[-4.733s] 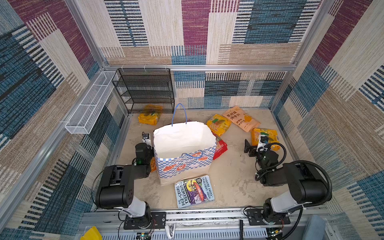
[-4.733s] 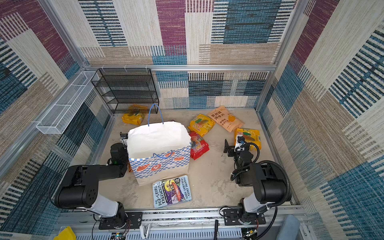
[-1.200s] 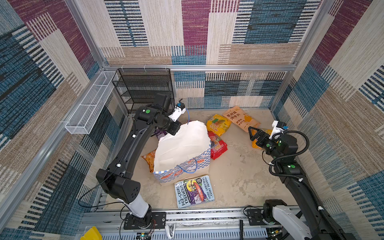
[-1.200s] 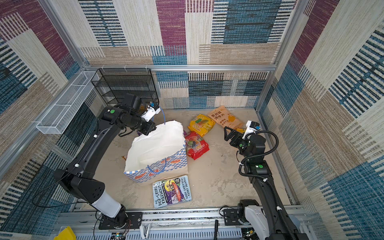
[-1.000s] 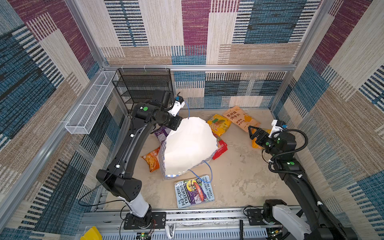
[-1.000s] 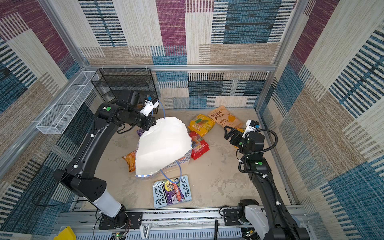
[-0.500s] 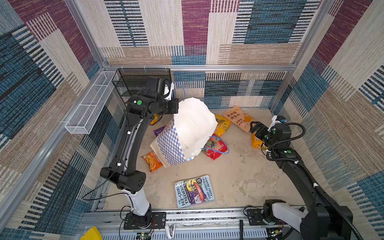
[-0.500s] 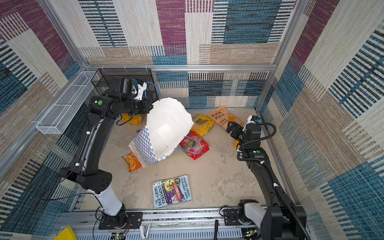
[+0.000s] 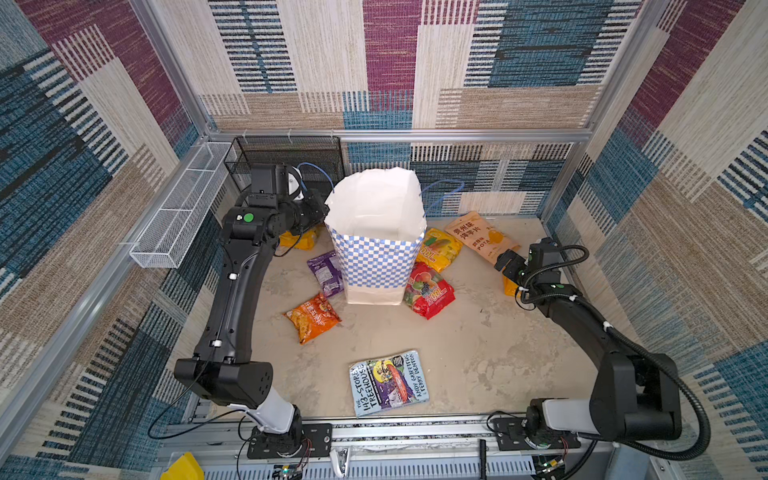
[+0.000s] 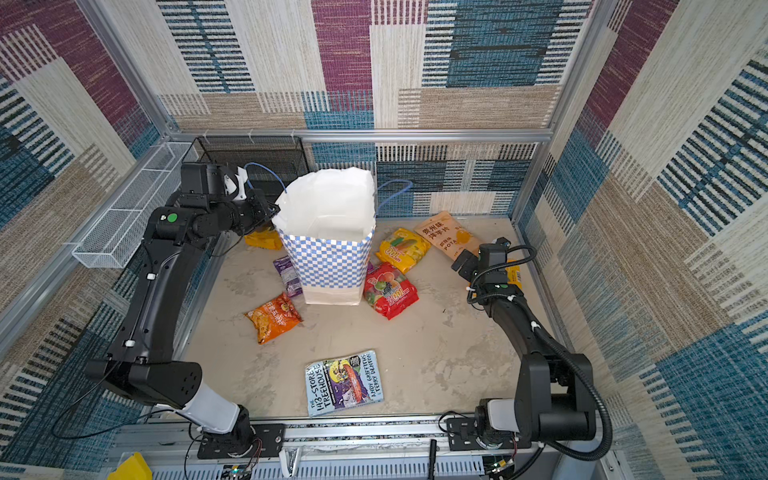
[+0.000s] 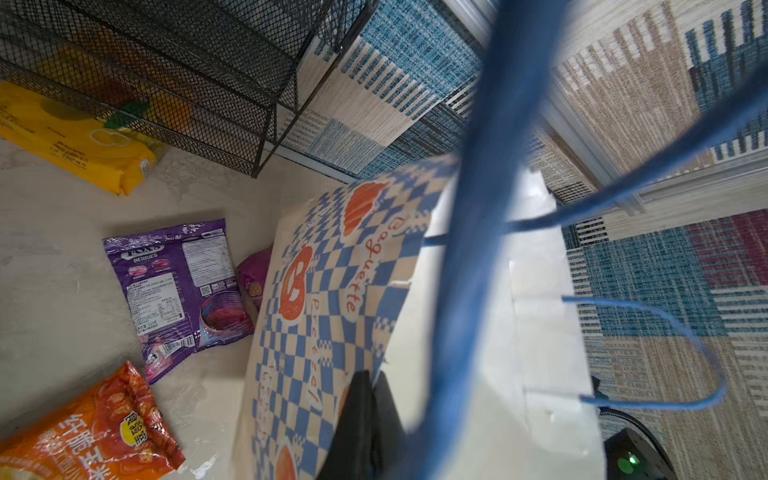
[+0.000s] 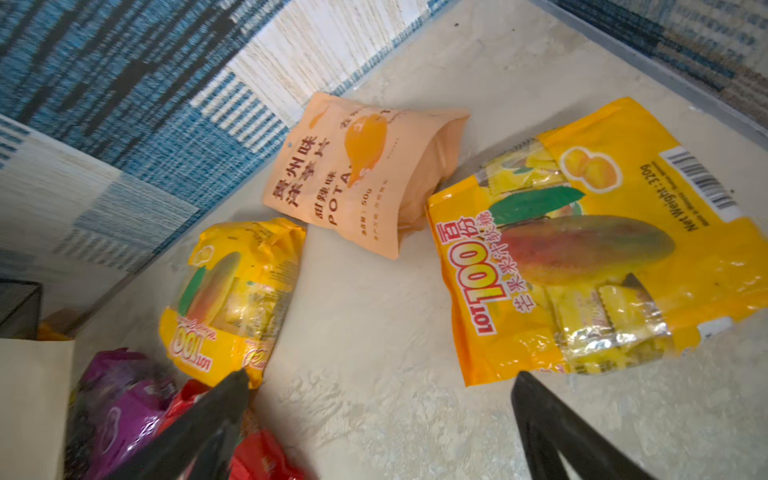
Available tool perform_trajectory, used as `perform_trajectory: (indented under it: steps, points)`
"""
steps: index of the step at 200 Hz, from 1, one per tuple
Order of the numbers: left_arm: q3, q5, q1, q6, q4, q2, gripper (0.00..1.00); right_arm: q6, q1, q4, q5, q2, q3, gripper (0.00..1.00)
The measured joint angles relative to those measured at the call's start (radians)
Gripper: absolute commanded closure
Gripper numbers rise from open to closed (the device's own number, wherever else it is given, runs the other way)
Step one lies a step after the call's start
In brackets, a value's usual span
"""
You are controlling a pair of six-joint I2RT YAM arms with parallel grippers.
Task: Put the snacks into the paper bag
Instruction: 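Grasp the blue handle with the left gripper and lift the bag upright, then grasp the yellow LOT100 mango bag with the right gripper and lift it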
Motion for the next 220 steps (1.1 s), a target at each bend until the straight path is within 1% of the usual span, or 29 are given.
perform_trajectory:
  steps: [21, 39, 68, 82, 112, 129, 155, 166, 186, 220]
  points:
    - [-0.153, 0.017, -0.002, -0.018, 0.03, -0.035, 1.0, 0.0, 0.0, -0.004, 0.049, 0.085, 0.034, 0.0]
    - [-0.227, 0.025, -0.005, -0.018, 0.047, -0.068, 1.0, -0.012, 0.0, -0.01, 0.091, 0.178, 0.081, 0.01]
    - [-0.249, 0.027, -0.039, 0.019, 0.067, -0.132, 1.0, -0.041, 0.0, -0.034, 0.148, 0.32, 0.163, 0.04]
    - [-0.253, -0.005, -0.07, 0.055, 0.073, -0.162, 1.0, -0.05, 0.0, -0.06, 0.176, 0.373, 0.192, 0.07]
    - [-0.279, -0.071, -0.137, 0.122, 0.091, -0.211, 1.0, -0.078, 0.002, -0.06, 0.208, 0.425, 0.219, 0.15]
    - [-0.312, -0.085, -0.152, 0.15, 0.1, -0.234, 1.0, -0.089, 0.002, -0.06, 0.225, 0.447, 0.227, 0.2]
    - [-0.395, -0.108, -0.152, 0.167, 0.139, -0.272, 1.0, -0.103, 0.005, -0.063, 0.249, 0.472, 0.24, 0.31]
    - [-0.431, -0.106, -0.154, 0.172, 0.153, -0.292, 1.0, -0.109, 0.007, -0.071, 0.261, 0.477, 0.244, 0.38]
    - [-0.475, -0.094, -0.156, 0.175, 0.187, -0.322, 1.0, -0.119, 0.009, -0.086, 0.28, 0.476, 0.245, 0.55]
    - [-0.502, -0.089, -0.158, 0.186, 0.235, -0.354, 1.0, -0.134, 0.012, -0.089, 0.274, 0.455, 0.235, 0.86]
